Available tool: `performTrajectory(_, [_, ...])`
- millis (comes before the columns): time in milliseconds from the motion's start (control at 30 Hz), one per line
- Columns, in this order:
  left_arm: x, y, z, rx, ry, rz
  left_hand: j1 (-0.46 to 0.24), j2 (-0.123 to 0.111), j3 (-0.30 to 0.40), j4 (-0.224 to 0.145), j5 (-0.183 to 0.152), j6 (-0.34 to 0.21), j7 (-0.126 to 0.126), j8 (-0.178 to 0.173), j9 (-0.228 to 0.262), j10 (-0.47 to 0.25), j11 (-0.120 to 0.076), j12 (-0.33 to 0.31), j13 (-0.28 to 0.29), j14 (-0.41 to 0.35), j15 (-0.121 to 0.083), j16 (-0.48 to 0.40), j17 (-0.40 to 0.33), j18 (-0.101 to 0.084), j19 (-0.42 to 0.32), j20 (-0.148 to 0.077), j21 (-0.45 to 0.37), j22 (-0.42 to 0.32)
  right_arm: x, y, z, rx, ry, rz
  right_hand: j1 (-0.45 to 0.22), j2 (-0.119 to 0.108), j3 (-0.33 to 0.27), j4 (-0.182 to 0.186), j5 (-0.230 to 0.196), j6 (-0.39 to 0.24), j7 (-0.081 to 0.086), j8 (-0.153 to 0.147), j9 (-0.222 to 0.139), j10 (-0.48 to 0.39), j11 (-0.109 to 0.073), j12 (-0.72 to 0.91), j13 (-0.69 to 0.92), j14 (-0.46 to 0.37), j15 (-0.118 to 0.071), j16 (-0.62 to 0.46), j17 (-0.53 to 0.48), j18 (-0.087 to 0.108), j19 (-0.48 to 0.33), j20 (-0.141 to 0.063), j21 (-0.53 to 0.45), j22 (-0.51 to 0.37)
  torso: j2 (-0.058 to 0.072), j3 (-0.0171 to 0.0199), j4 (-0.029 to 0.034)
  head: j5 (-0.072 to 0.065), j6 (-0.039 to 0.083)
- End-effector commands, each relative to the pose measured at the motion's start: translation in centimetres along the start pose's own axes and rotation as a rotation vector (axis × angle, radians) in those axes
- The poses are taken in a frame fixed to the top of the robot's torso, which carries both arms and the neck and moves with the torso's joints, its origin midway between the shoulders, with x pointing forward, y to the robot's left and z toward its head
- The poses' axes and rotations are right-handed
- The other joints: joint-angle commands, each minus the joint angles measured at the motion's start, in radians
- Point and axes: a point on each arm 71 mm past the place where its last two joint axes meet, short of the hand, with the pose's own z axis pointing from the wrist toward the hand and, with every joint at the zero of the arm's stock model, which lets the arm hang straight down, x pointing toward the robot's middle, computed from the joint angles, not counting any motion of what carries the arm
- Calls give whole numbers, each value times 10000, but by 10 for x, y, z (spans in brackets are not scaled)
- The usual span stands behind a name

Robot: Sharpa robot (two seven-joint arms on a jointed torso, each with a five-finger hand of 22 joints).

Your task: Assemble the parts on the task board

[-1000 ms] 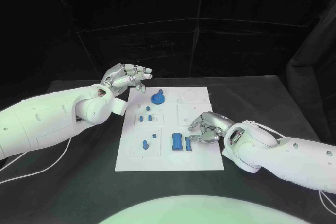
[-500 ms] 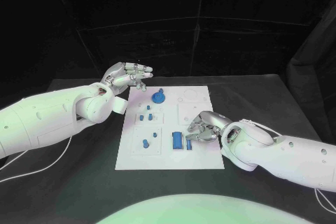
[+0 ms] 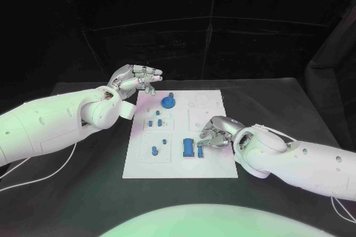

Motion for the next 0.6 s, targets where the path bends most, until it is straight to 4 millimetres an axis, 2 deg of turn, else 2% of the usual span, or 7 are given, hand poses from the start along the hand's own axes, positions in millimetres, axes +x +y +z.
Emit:
performTrajectory(33, [1, -1, 1, 52, 89, -69, 90, -14, -6, -52, 48, -37, 3, 47, -1, -60, -23, 43, -10, -82, -1, 61, -16, 144, -14, 46, -37, -16, -1, 2, 0, -261, -214, -54, -35, 76, -183, 51, -44, 55, -5, 38, -5, 27, -80, 44, 15, 644, -82, 60, 493, -154, 385, -54, -12, 1392, -9, -9, -8, -1, 2])
performTrajectory(200, [1, -1, 1, 58, 90, -70, 90, -14, -6, -52, 48, -37, 3, 47, -1, -60, -23, 43, -10, -82, -1, 61, -16, 144, -14, 46, -37, -16, -6, 3, -3, -629, -745, 723, -120, 139, -560, 167, -38, -43, 6, -29, -37, 5, -66, -1, -19, 631, -76, 21, 428, -137, 351, -56, -55, 1325, -16, -2, -11, -1, 21])
performTrajectory(333, [0, -1, 1, 69, 69, -60, 90, -14, -6, -52, 48, -37, 3, 47, -1, -60, -23, 43, -10, -82, -1, 61, -16, 144, -14, 46, -37, -16, -8, -2, -9, -603, -563, 2220, -75, 199, -835, 219, -5, -281, 64, -155, -76, -7, -16, 11, -10, 630, -39, 8, 412, -133, 341, -27, -70, 1304, -44, -5, -30, 5, 83])
performTrajectory(500, [1, -1, 2, 125, 57, -49, 109, -8, 2, -74, 45, -54, 8, 63, -2, -79, -18, 64, -13, -90, -1, 71, -30, 144, -15, 45, -35, -14, -23, -12, -12, -792, -552, 4183, 6, 280, -1137, 269, 24, -401, 108, -202, -71, -180, 31, -252, -203, 565, 5, -163, 124, -61, 180, 18, -252, 1013, -106, -47, 4, -87, 236])
performTrajectory(600, [1, -1, 3, 169, 30, -47, 66, -8, -19, -61, 45, -37, -17, 112, 5, -67, -29, 114, -10, -189, 2, 8, -81, 143, -78, 49, -75, -33, -42, -20, -7, -1071, -1145, 5497, 368, 524, -1149, 164, 474, -435, 140, -213, -63, -806, 60, -1290, -952, 318, 15, -744, -784, 164, -350, 39, -862, 72, -184, -71, -8, -99, 343])
